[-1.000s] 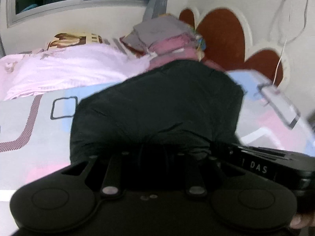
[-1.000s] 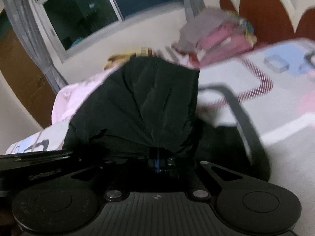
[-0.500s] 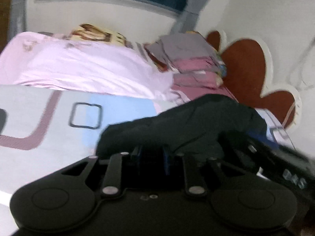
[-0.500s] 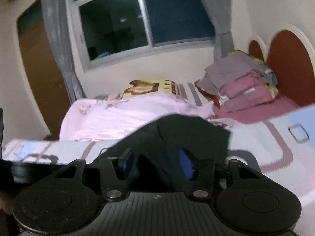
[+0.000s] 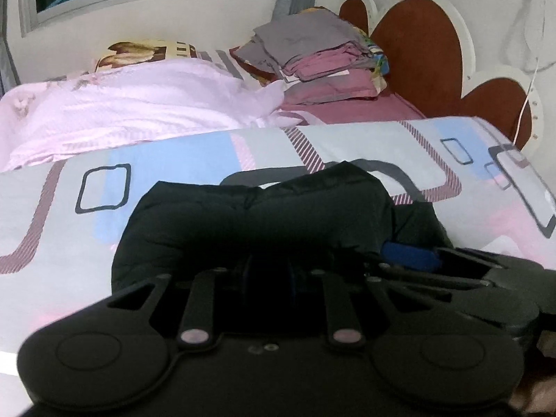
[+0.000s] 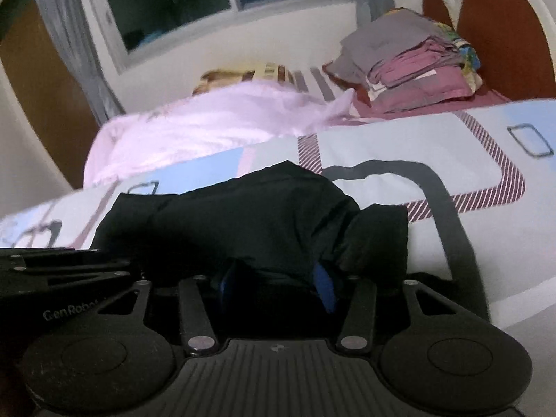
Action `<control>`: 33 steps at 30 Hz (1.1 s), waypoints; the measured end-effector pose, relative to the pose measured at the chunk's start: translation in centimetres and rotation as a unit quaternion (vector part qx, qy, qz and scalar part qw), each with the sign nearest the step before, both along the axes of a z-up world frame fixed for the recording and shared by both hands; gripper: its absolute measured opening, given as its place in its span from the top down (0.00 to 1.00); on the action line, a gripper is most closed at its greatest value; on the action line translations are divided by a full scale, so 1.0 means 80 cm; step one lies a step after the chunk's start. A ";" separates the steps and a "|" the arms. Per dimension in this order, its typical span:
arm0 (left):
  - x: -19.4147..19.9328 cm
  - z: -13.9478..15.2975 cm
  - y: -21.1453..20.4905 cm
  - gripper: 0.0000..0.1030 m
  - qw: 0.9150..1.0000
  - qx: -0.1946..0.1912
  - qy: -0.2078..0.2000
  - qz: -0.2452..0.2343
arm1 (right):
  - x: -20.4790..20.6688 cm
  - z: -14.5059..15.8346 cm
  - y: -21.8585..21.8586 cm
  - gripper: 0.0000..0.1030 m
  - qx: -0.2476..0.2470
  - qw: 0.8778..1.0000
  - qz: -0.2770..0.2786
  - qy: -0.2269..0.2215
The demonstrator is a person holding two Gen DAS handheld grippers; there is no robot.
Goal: Fold large clothes
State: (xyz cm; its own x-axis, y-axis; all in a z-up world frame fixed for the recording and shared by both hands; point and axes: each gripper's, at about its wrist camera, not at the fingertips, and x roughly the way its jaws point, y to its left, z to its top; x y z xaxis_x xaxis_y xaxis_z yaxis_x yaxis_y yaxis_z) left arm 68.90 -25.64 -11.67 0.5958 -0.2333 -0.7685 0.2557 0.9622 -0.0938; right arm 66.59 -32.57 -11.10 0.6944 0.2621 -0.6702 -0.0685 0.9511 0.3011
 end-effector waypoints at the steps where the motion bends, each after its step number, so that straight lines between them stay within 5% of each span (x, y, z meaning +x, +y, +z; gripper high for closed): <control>1: -0.001 0.001 -0.001 0.82 1.000 0.002 -0.001 -0.001 | -0.003 0.001 0.000 0.54 -0.002 1.000 -0.001 -0.004; 7: -0.027 0.039 0.012 0.82 1.000 -0.002 -0.014 -0.018 | -0.028 0.058 0.005 0.54 -0.040 0.999 0.031 0.004; 13: -0.113 0.083 0.043 0.82 0.998 -0.020 -0.040 -0.037 | -0.104 0.105 0.017 0.54 -0.045 0.997 0.064 -0.003; 17: -0.164 0.067 0.062 0.81 0.999 -0.021 -0.027 -0.040 | -0.134 0.087 0.035 0.54 -0.062 0.995 0.075 0.024; 20: -0.164 0.044 0.064 0.81 0.999 -0.035 -0.015 -0.020 | -0.133 0.061 0.033 0.54 -0.047 0.996 0.061 0.048; 26: -0.157 0.019 0.043 0.81 1.000 0.007 -0.013 -0.022 | -0.128 0.024 0.033 0.54 -0.036 0.996 0.044 0.064; 33: -0.172 0.056 0.052 0.80 0.999 0.015 -0.017 -0.032 | -0.147 0.070 0.026 0.54 -0.029 0.997 0.035 0.056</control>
